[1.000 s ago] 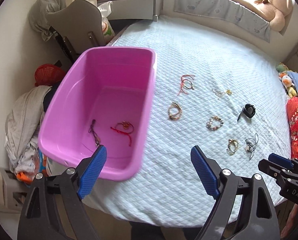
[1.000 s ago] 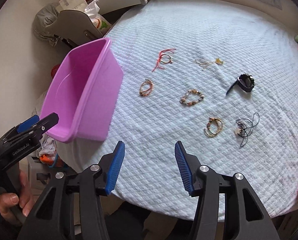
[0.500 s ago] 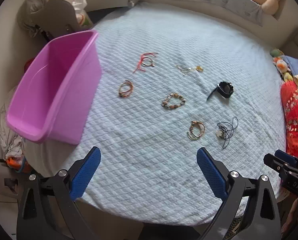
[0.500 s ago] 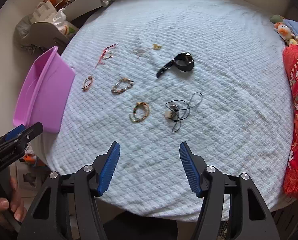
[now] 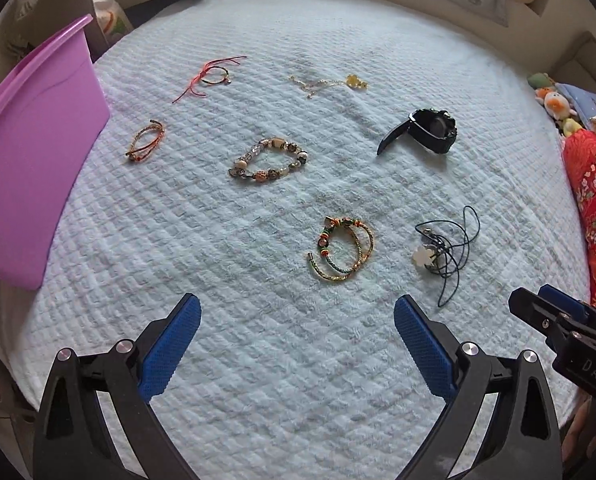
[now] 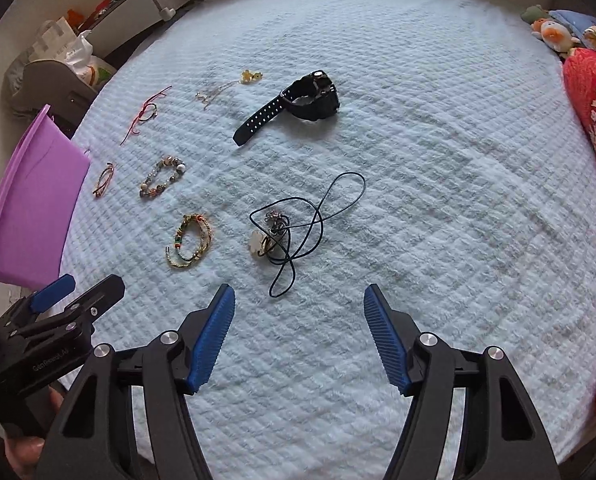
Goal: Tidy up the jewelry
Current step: 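Move both open tools back over the remaining jewelry, then grasp the multicolor braided bracelet with the left tool while the right tool grasps the black cord necklace, then lift both held pieces and carry them over the pink tub, then open both tools to drop the bracelet and necklace into the tub, then withdraw both open tools from the tub back over the bed, then lower the left tool toward the orange braided bracelet while the right tool approaches the beaded bracelet, then grasp the orange braided bracelet with the left tool while the right tool grasps the beaded bracelet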
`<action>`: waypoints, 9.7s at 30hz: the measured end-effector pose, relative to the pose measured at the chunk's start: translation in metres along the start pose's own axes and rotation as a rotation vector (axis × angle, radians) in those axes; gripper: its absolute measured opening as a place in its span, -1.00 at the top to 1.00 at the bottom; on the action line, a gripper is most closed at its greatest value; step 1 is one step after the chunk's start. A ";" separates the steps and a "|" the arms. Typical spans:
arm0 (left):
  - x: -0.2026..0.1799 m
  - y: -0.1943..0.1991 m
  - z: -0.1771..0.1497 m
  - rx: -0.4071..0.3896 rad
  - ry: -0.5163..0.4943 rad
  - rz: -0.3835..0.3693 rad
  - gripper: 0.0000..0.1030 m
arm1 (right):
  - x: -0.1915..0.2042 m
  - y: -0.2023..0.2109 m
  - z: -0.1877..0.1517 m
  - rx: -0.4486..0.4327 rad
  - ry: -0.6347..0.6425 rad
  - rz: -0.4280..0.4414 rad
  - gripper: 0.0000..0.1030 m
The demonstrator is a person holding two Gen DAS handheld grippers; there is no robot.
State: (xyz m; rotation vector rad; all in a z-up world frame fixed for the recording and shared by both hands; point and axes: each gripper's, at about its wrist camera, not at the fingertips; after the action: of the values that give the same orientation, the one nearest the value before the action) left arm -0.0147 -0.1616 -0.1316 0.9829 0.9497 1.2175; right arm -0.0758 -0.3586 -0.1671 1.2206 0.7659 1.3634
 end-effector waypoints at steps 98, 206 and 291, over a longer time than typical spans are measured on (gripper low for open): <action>0.155 0.257 0.019 -0.172 0.292 0.035 0.86 | 0.218 0.185 0.064 -0.015 0.444 0.380 0.94; 0.162 0.088 0.071 -0.051 0.223 0.161 -0.72 | 0.129 0.030 0.090 0.094 0.200 0.111 0.04; 0.198 -0.135 0.134 -0.177 -0.040 0.098 -0.89 | 0.205 -0.171 0.100 -0.212 0.084 -0.202 -0.61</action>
State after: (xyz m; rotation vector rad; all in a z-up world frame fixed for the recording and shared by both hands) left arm 0.1726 0.0123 -0.2308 0.9179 0.7559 1.3344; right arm 0.0965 -0.1474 -0.2517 0.9010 0.7603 1.2987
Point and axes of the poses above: each gripper's, at about its wrist camera, not at the fingertips, and y roughly against the way its jaws point, x to its left, z to its top, and after that the axes turned 8 degrees about x, right-handed
